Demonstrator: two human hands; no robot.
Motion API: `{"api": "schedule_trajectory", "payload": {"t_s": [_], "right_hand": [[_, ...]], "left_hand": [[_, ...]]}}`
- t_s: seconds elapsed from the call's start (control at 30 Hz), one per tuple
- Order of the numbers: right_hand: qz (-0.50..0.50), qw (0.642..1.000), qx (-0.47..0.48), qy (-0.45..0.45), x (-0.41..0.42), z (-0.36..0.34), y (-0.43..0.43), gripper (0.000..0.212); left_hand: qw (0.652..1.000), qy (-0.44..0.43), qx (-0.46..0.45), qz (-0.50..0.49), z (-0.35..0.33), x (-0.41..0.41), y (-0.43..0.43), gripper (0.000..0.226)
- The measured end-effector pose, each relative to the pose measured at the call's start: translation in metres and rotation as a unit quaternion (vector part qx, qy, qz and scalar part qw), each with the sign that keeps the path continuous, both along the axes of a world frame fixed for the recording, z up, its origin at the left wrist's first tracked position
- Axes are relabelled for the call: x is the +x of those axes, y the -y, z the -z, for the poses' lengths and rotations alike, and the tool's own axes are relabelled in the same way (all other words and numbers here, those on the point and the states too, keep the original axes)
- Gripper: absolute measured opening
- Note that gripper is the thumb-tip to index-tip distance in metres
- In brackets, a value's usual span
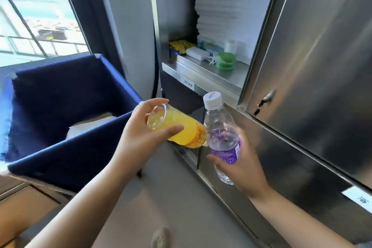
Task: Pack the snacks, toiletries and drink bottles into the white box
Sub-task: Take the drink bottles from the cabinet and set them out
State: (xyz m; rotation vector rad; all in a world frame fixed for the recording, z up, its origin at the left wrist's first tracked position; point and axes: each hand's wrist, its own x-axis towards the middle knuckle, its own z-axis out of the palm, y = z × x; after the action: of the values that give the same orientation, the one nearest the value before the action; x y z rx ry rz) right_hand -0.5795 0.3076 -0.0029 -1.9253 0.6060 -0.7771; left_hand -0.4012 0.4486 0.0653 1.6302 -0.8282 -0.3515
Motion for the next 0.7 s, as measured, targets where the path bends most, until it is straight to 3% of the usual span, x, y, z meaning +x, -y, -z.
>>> {"api": "schedule_trajectory", "payload": {"t_s": [0.33,0.7], "right_hand": [[0.016,1.000,0.005,0.027,0.194,0.011,0.081,0.075],[0.122,0.991,-0.040,0.045,0.236,-0.003,0.203,0.073]], "left_hand": [[0.999,0.032,0.004,-0.020,0.003,0.187,0.083,0.057],[0.992,0.082,0.003,0.091,-0.008,0.245,0.248,0.060]]}}
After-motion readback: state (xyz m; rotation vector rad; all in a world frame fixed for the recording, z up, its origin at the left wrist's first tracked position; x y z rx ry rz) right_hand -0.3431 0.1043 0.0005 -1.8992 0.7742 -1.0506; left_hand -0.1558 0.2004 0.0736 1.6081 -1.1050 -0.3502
